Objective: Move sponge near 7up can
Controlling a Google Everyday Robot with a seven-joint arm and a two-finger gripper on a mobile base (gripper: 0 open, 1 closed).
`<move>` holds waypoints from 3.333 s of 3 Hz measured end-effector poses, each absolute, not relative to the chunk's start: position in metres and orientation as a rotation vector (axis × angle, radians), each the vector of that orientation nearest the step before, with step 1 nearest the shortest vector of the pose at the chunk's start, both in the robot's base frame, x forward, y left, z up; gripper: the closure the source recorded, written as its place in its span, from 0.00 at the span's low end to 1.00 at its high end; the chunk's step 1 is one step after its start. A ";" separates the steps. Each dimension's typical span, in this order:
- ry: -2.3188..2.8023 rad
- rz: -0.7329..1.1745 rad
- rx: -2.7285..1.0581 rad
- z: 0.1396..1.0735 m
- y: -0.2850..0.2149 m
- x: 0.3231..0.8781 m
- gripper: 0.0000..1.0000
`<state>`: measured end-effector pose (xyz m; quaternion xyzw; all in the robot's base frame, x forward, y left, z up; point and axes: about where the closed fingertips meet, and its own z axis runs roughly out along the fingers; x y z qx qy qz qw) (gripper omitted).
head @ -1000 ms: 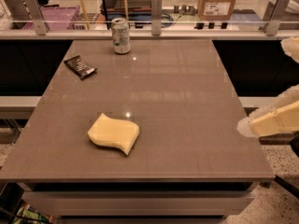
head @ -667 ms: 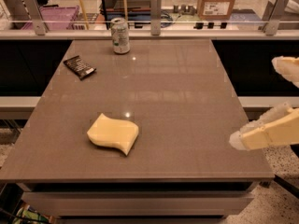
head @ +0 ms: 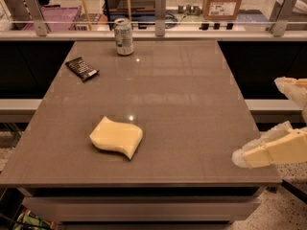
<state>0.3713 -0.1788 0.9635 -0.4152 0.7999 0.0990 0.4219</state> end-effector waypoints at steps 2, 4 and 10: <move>1.924 0.314 -1.057 0.948 -0.162 0.375 0.00; 1.743 0.429 -1.063 0.908 -0.101 0.370 0.00; 1.674 0.679 -1.134 0.856 0.005 0.405 0.00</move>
Offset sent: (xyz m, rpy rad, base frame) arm 0.0009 0.0350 -0.0258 0.1265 -0.1021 0.1270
